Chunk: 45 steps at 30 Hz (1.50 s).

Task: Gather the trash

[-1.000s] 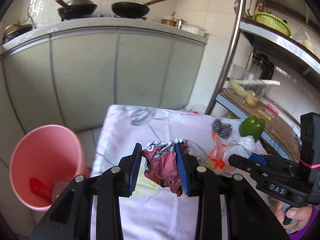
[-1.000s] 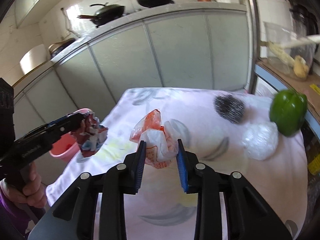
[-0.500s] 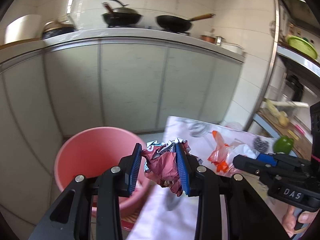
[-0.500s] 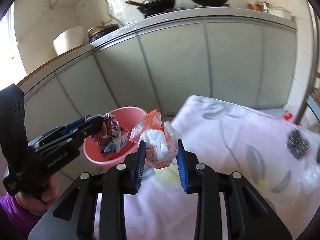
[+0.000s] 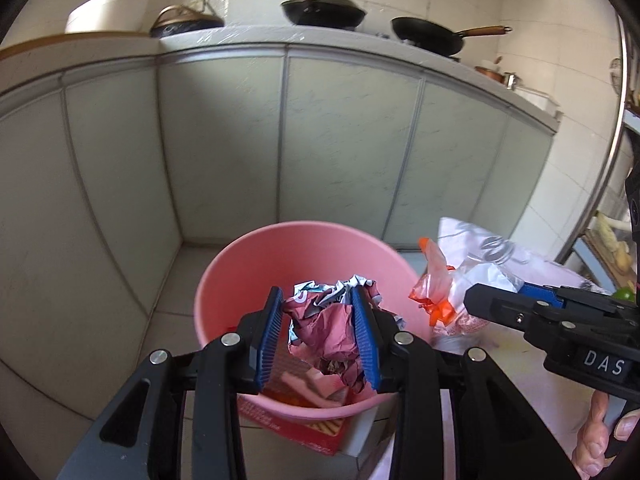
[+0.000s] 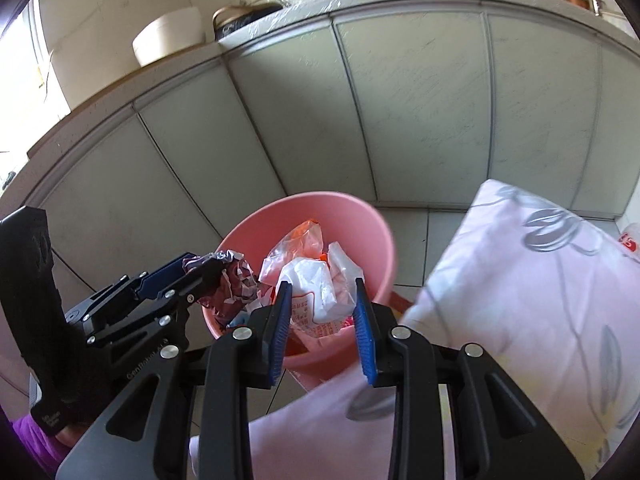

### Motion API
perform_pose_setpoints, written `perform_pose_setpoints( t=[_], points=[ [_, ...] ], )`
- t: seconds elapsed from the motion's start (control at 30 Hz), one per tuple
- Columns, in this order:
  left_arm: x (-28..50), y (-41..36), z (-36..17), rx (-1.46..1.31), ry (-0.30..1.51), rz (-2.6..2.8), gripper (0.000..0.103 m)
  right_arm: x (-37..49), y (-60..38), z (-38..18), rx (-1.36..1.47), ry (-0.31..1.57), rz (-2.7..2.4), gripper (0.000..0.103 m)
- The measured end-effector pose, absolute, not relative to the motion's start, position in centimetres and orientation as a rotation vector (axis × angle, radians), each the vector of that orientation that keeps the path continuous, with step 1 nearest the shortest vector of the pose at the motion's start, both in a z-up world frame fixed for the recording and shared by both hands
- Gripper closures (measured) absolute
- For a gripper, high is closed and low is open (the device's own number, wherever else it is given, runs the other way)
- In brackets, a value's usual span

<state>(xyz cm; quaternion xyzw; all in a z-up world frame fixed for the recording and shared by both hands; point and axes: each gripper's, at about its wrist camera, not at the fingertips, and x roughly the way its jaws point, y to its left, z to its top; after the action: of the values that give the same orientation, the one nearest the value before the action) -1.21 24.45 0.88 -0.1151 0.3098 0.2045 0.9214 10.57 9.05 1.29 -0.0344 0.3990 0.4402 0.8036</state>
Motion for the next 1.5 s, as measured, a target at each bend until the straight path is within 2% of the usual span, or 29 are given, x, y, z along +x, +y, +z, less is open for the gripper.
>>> perform_pose_setpoints(
  t=[0.37, 0.47, 0.53, 0.6, 1.5],
  points=[
    [-1.8, 26.2, -1.2, -0.253, 0.682, 0.466, 0.064, 11.2, 11.5, -1.5, -0.095, 0.913, 0.93, 0.069],
    [-2.0, 26.7, -1.4, -0.27, 0.683, 0.468, 0.063, 11.6, 11.9, -1.9, -0.094, 0.926, 0.918, 0.063],
    [-2.1, 26.8, -1.3, -0.272, 0.684, 0.47, 0.062, 11.7, 12.0, -2.1, -0.094, 0.931, 0.915, 0.055],
    [-2.2, 27.0, -1.3, -0.281, 0.682, 0.464, 0.06, 11.7, 12.1, -2.1, -0.093, 0.929, 0.919, 0.052],
    [-3.0, 22.5, 2.2, -0.238, 0.641, 0.399, 0.059, 8.9, 7.1, 0.9, -0.095, 0.823, 0.888, 0.052]
  ],
)
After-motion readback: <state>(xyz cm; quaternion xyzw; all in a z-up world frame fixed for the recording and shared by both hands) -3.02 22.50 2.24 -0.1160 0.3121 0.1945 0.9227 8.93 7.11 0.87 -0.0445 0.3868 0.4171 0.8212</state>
